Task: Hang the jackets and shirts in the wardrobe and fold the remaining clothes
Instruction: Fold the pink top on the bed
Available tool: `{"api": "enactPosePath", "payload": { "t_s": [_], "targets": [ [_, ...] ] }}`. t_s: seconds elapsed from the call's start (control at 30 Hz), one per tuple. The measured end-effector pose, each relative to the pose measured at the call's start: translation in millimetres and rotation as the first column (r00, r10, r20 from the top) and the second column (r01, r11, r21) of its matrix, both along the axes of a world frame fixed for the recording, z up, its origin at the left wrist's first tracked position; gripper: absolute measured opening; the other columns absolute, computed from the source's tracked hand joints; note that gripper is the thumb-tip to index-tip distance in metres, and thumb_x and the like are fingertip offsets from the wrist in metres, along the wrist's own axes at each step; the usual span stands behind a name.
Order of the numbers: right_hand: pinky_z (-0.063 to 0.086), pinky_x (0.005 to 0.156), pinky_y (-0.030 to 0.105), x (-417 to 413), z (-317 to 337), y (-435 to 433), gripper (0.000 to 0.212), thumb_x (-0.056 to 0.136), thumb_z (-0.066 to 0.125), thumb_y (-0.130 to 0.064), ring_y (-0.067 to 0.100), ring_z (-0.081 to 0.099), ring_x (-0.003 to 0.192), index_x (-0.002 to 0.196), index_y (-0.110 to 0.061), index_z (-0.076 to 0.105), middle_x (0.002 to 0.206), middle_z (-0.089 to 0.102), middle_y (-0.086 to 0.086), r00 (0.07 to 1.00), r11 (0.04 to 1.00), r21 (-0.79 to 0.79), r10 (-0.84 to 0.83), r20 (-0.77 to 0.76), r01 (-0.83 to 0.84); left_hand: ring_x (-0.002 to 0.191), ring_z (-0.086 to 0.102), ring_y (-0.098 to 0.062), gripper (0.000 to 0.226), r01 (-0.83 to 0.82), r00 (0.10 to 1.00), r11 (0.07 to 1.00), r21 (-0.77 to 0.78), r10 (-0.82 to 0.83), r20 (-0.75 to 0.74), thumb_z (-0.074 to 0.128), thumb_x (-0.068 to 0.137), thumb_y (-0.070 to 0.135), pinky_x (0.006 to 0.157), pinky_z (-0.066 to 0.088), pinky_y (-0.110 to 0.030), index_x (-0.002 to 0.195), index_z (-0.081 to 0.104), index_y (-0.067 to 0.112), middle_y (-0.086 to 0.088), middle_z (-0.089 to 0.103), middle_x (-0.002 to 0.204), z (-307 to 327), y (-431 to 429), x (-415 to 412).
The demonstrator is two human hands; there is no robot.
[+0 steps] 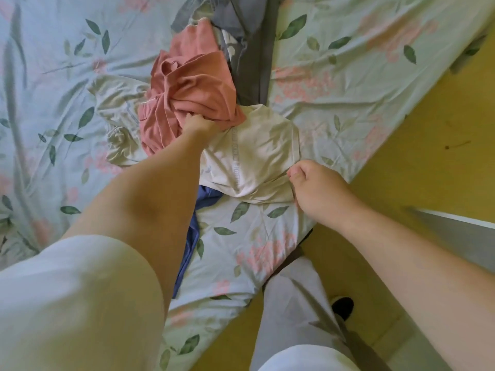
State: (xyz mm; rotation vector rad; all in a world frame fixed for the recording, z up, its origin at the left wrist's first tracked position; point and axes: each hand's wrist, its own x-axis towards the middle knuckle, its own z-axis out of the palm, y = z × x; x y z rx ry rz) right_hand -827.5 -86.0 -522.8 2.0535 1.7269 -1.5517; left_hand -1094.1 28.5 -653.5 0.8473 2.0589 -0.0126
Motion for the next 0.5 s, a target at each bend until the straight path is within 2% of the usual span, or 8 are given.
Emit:
{"api": "enactPosePath", "payload": {
  "t_s": [0.07,0.17,0.23,0.27,0.33,0.4,0.47,0.5],
  "targets": [
    [0.049,0.074,0.036,-3.3,1.1,-0.2,0.034,0.109,0.03,-0.038,0.021,0.06,0.084,0.105,-0.021,0.059,0.089,0.063,0.001,1.0,1.0,-0.014,0.012,0.0,-0.012,0.12,0.062,-0.031,0.095,-0.068,0.998,0.995,0.079,0.067,0.014,0.067,0.046,0.054,0.089,0.052,-0.031,0.129,0.064,0.008,-0.013,0.064,0.131,-1.8,-2.0,-5.7],
    [0.048,0.066,0.033,-7.6,7.1,-5.5,0.035,0.109,0.031,-0.038,0.02,0.06,0.081,0.106,-0.019,0.06,0.088,0.063,0.002,0.999,0.999,-0.048,0.017,-0.027,-0.018,0.088,0.066,-0.026,0.017,-0.156,0.986,0.966,0.204,0.165,-0.026,0.06,0.079,0.021,0.066,0.049,-0.03,0.09,0.071,0.012,-0.005,0.069,0.09,-2.6,-7.9,-13.4],
    [0.05,0.071,0.035,-8.5,13.2,-10.2,0.035,0.109,0.031,-0.038,0.02,0.06,0.083,0.107,-0.016,0.059,0.092,0.063,0.003,0.999,0.997,-0.069,0.026,-0.041,-0.028,0.073,0.057,-0.022,0.024,-0.152,0.978,0.94,0.306,0.188,-0.093,0.054,0.088,0.021,0.053,0.041,-0.029,0.066,0.063,0.016,0.004,0.059,0.068,-1.5,-14.1,-19.8],
    [0.047,0.067,0.034,-8.5,16.8,-13.2,0.035,0.109,0.031,-0.037,0.021,0.059,0.082,0.103,-0.015,0.058,0.089,0.062,0.003,0.998,0.996,-0.074,0.038,-0.043,-0.041,0.074,0.053,-0.02,0.026,-0.106,0.975,0.942,0.319,0.162,-0.155,0.052,0.091,0.024,0.052,0.037,-0.027,0.068,0.061,0.017,0.006,0.056,0.069,1.6,-19.9,-21.1],
    [0.036,0.057,0.03,-7.6,23.0,-18.8,0.037,0.109,0.031,-0.036,0.021,0.054,0.077,0.096,-0.012,0.056,0.082,0.058,0.004,0.997,0.995,-0.074,0.055,-0.047,-0.059,0.086,0.052,-0.018,0.019,-0.015,0.97,0.957,0.288,0.083,-0.227,0.054,0.092,0.023,0.055,0.035,-0.022,0.105,0.067,0.019,0.002,0.06,0.1,7.9,-31.5,-23.0],
    [0.028,0.055,0.027,-4.9,26.8,-24.4,0.038,0.11,0.031,-0.036,0.02,0.048,0.084,0.097,-0.012,0.057,0.079,0.056,0.003,0.997,0.995,-0.078,0.054,-0.057,-0.058,0.106,0.054,-0.024,0.052,0.044,0.979,0.975,0.217,0.001,-0.203,0.06,0.089,0.023,0.059,0.039,-0.019,0.141,0.054,0.027,-0.005,0.043,0.146,9.1,-39.0,-24.6],
    [0.026,0.056,0.024,-2.6,26.8,-27.6,0.038,0.11,0.031,-0.036,0.018,0.043,0.092,0.099,-0.011,0.058,0.08,0.055,0.002,0.997,0.996,-0.076,0.041,-0.067,-0.046,0.123,0.05,-0.022,0.06,0.08,0.985,0.978,0.195,-0.048,-0.163,0.065,0.085,0.027,0.067,0.04,-0.021,0.143,0.051,0.031,-0.006,0.009,0.167,9.9,-38.8,-24.1],
    [0.027,0.057,0.024,-2.4,25.2,-28.1,0.038,0.11,0.031,-0.036,0.017,0.042,0.094,0.099,-0.011,0.058,0.08,0.055,0.002,0.997,0.996,-0.077,0.031,-0.073,-0.037,0.118,0.047,-0.016,0.055,0.101,0.985,0.973,0.206,-0.07,-0.156,0.066,0.083,0.028,0.068,0.039,-0.02,0.137,0.056,0.031,-0.005,-0.001,0.169,9.1,-35.9,-24.8]
  ]
}}
